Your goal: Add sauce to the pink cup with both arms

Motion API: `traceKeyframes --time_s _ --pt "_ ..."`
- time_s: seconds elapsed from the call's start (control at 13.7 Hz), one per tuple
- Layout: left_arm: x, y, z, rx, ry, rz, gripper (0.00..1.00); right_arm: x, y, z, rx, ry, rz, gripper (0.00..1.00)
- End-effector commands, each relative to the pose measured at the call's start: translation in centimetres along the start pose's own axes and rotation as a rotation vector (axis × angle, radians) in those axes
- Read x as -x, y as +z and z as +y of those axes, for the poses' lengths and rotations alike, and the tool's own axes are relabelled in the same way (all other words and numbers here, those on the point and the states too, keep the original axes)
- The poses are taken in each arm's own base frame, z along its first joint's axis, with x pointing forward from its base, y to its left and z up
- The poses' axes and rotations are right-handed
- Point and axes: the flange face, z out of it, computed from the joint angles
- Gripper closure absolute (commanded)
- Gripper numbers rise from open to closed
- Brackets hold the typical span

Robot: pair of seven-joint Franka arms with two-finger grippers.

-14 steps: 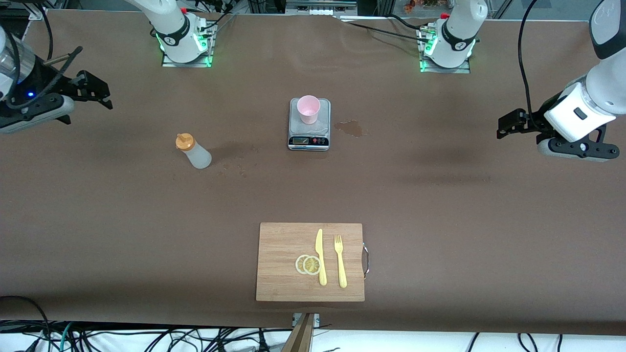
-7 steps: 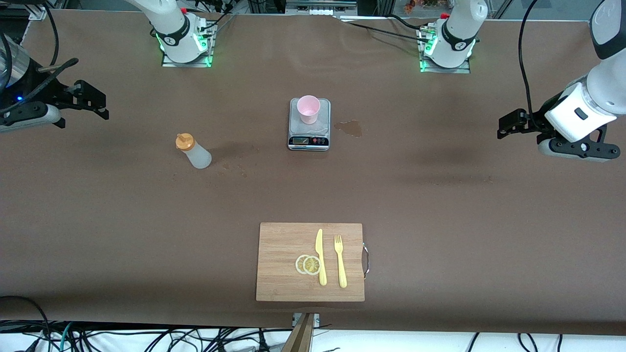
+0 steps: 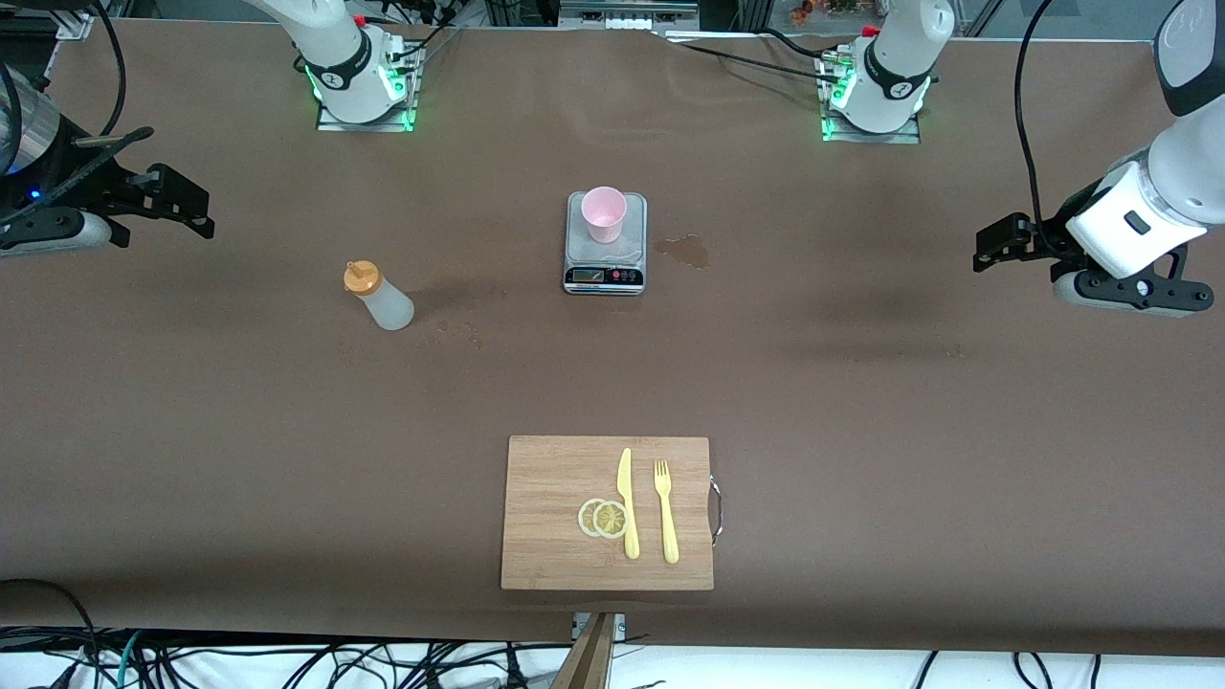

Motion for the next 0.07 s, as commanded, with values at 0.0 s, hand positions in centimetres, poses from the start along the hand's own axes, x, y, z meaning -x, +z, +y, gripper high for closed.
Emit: traceKeyframes --time_s 0.0 --pt "-0.09 -0.34 -0.22 -0.023 -0.007 -0.006 0.0 0.11 -0.25 -0.2 -0.001 0.007 0.003 0.0"
